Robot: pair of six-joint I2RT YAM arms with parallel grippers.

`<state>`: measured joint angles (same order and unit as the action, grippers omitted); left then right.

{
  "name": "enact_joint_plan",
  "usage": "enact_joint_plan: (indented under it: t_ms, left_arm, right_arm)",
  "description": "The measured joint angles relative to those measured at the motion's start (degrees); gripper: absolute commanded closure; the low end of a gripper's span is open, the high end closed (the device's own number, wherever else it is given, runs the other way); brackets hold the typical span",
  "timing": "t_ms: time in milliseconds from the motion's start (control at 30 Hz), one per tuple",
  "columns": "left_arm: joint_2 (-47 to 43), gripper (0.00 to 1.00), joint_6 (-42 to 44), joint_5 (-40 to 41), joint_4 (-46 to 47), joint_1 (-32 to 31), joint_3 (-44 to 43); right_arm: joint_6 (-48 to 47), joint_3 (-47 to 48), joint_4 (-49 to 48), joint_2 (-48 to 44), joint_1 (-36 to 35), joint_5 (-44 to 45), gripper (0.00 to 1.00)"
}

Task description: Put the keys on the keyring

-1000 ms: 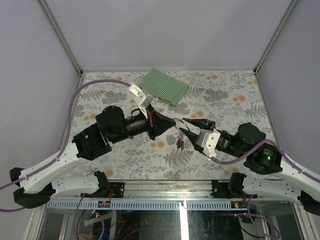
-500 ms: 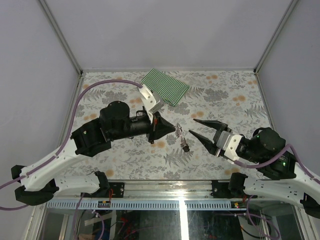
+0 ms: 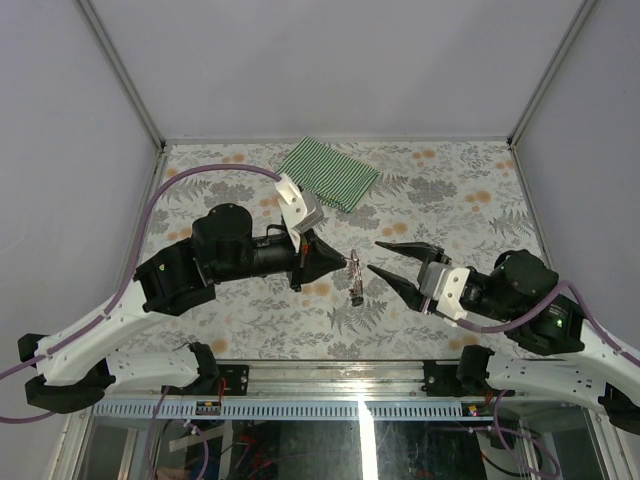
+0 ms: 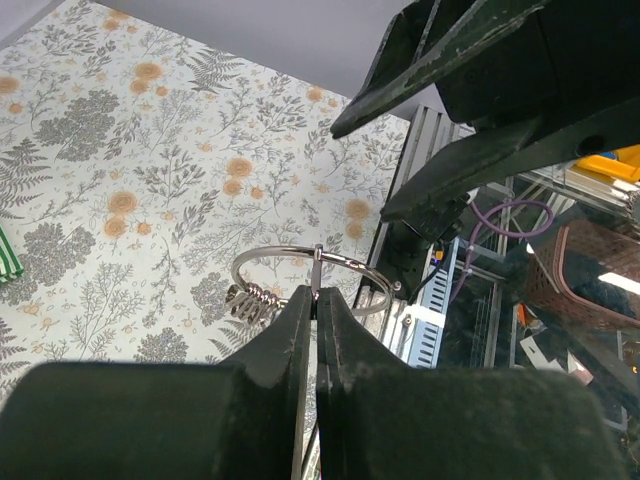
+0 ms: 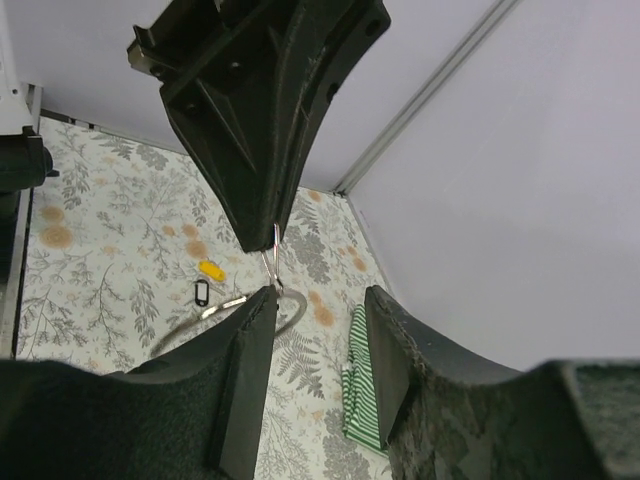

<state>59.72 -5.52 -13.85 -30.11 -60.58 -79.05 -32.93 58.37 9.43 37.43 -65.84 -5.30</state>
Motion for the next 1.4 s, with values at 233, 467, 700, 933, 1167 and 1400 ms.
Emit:
enact_joint_plan:
  t_ms: [233,467,700,933,1167,1400]
  left_arm:
    - [0.00,1.00,-0.20,2.49,0.00,0.00,0.00]
    - [0.00,1.00,-0.92,4.52,0.04,0.00,0.00]
    - [0.00,1.00,-1.46,5.14,0.02,0.00,0.00]
    - [0.04,1.00,-1.66,5.33,0.02,0.26,0.00]
    - [0.52,1.00,-1.73,5.25,0.09,0.26,0.00]
    - [1.11,1.00,-1.77,5.11,0.09,0.26,0.00]
  right_arm:
    - [1.33,2.80,0.02,4.61,0.00,-2.21,0.42]
    - [0.15,2.80,1.92,7.28,0.00,-1.84,0.41]
    - [-3.72,2.80,2.16,9.49,0.00,-1.18,0.46]
    - [-8.96,2.25,1.81,9.55,0.00,1.20,0.57]
    - [-12.81,1.77,1.92,9.57,-0.04,3.15,0.56]
    - [-14.64,1.05,1.33,9.49,-0.04,3.17,0.62]
